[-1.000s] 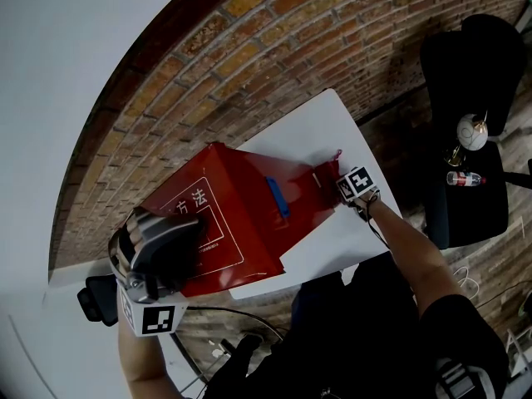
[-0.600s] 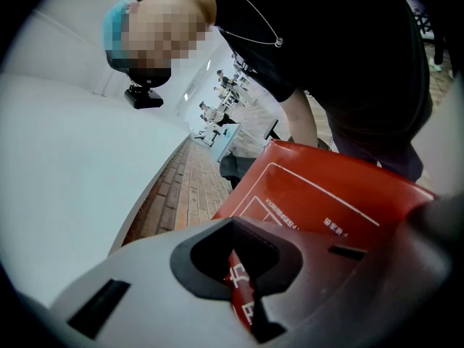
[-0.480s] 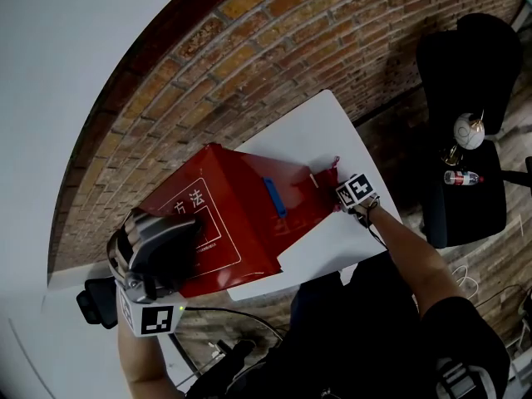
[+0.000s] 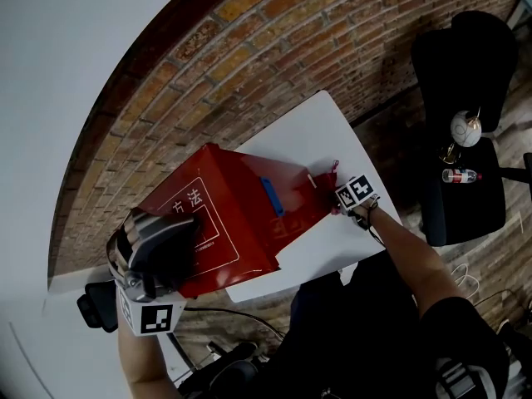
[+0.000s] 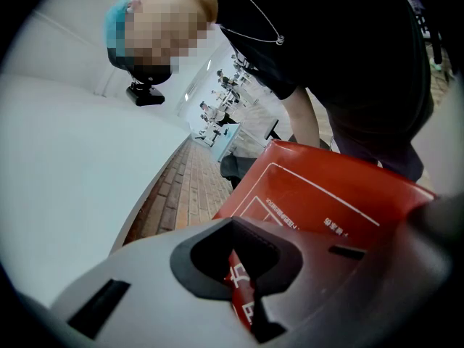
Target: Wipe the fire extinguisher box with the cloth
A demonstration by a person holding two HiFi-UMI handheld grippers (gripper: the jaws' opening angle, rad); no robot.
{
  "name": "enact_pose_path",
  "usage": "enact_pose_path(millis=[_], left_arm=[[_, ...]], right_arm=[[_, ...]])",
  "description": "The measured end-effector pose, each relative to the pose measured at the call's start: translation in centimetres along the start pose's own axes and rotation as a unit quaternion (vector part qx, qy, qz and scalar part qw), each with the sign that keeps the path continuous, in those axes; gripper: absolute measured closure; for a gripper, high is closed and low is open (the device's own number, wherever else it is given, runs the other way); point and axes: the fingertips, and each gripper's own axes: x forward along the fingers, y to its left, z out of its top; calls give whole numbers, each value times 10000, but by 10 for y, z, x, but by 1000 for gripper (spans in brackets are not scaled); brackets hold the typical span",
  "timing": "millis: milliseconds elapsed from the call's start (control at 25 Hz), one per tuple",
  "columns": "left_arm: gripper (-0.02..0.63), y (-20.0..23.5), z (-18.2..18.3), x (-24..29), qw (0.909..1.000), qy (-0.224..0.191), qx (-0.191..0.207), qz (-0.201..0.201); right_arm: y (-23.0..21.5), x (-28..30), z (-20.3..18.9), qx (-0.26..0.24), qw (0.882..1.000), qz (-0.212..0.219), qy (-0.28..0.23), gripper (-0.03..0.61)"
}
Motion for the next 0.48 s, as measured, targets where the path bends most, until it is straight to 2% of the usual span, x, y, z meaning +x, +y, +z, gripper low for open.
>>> enact_pose_path(millis=[480], left_arm=[[584, 1, -1, -1, 10000, 28, -14, 38]], right_arm=[[18, -7, 3, 323, 9977, 561, -180, 517]])
